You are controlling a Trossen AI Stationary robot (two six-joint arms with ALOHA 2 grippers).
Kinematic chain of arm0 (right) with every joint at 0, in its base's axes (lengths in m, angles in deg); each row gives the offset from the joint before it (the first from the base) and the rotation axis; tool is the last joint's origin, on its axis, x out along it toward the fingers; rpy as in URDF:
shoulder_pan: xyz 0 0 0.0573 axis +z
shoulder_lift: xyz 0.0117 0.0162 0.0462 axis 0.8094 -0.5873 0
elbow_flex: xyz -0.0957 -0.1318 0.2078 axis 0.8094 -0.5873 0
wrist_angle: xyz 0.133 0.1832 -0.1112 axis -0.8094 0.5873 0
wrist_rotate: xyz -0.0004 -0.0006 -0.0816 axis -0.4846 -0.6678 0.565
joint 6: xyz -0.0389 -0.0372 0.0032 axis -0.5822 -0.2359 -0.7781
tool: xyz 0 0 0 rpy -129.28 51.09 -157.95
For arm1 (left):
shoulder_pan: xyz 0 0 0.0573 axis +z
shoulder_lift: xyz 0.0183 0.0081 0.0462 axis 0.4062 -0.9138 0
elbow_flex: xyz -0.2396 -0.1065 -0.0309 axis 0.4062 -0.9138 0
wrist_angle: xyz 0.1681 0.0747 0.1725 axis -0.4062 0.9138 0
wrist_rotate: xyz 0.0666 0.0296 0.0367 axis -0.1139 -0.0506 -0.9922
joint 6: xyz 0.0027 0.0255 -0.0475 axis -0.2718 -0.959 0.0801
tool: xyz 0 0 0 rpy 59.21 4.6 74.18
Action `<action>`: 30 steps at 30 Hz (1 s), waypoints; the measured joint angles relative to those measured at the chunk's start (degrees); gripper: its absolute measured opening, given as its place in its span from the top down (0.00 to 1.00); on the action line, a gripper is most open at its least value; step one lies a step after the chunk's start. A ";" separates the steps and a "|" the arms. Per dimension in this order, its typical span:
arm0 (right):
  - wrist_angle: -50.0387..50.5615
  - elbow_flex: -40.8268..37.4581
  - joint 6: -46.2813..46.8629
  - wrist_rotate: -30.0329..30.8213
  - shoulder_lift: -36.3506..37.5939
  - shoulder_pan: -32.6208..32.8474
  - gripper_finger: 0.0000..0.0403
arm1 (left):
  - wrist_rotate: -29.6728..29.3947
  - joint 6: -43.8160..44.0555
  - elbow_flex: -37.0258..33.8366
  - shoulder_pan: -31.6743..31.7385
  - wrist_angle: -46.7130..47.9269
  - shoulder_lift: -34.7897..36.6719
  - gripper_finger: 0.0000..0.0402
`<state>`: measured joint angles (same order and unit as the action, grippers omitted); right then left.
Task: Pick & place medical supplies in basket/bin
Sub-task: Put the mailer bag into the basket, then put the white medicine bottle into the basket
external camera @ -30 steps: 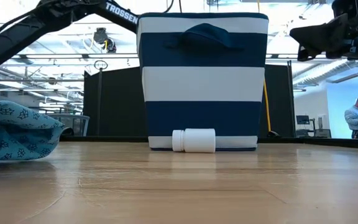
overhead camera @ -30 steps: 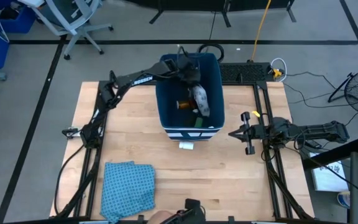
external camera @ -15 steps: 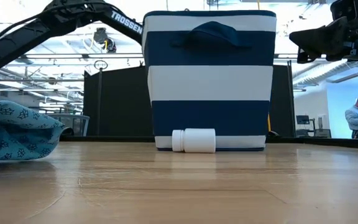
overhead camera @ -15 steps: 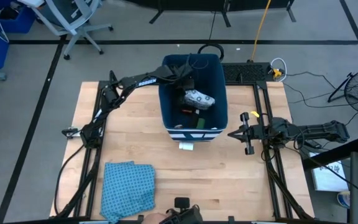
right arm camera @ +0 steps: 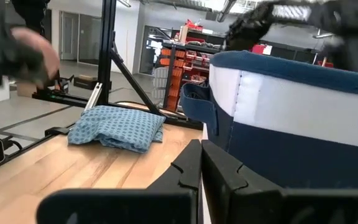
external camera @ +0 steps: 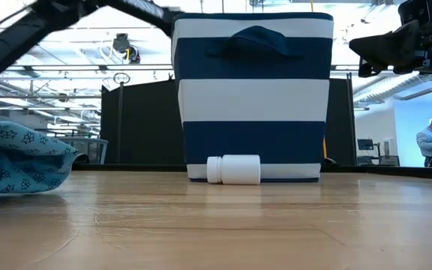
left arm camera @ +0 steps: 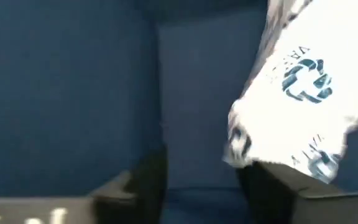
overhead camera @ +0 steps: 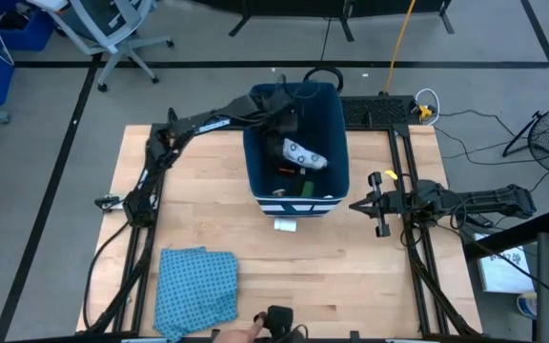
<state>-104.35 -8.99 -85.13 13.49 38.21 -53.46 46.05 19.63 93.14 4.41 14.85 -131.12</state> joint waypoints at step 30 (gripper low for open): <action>-0.89 -0.01 1.30 -0.10 0.02 -0.11 0.99 | 18.34 12.88 -44.16 -7.84 -14.57 62.74 0.97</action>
<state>-105.25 -8.99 -83.83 13.39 38.23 -53.57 64.39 32.50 48.98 -3.43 0.29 -68.38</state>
